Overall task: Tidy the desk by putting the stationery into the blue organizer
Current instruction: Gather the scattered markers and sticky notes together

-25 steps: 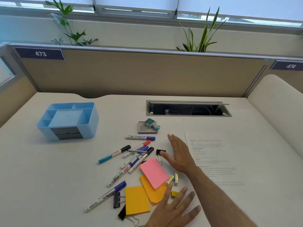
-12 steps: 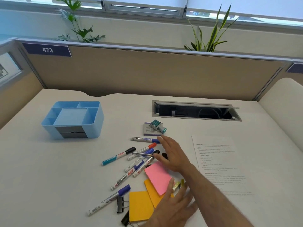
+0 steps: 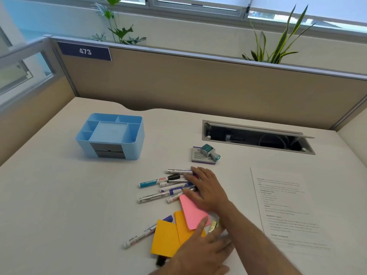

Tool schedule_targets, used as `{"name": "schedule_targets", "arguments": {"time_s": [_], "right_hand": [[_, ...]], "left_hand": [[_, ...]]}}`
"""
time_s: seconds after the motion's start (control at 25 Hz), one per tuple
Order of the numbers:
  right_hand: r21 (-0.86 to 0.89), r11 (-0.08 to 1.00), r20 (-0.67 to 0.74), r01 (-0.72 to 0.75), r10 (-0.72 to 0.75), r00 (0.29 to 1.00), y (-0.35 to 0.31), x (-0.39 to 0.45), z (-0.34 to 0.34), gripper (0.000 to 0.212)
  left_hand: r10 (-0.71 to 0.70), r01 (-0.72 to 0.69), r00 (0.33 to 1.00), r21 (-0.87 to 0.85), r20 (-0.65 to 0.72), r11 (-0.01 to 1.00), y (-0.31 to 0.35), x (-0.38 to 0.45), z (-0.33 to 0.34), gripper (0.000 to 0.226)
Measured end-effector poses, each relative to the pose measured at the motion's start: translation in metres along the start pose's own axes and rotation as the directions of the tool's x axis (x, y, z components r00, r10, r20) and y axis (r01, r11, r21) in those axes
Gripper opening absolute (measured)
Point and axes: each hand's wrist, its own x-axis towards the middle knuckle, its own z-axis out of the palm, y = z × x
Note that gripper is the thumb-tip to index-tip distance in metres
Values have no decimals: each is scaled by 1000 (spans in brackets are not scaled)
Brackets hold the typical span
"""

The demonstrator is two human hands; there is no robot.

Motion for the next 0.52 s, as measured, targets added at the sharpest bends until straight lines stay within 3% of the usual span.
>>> {"name": "schedule_targets", "arguments": {"time_s": [0.24, 0.32, 0.52], "right_hand": [[4, 1000, -56, 3, -3, 998, -22, 9, 11, 57], [7, 1000, -52, 18, -17, 998, -36, 15, 16, 58], [15, 999, -32, 42, -41, 999, -71, 34, 27, 60]], "left_hand": [[67, -67, 998, -25, -6, 997, -34, -37, 16, 36], [100, -98, 994, -42, 46, 994, -46, -48, 18, 38], [30, -37, 998, -143, -56, 989, -58, -89, 8, 44]]}}
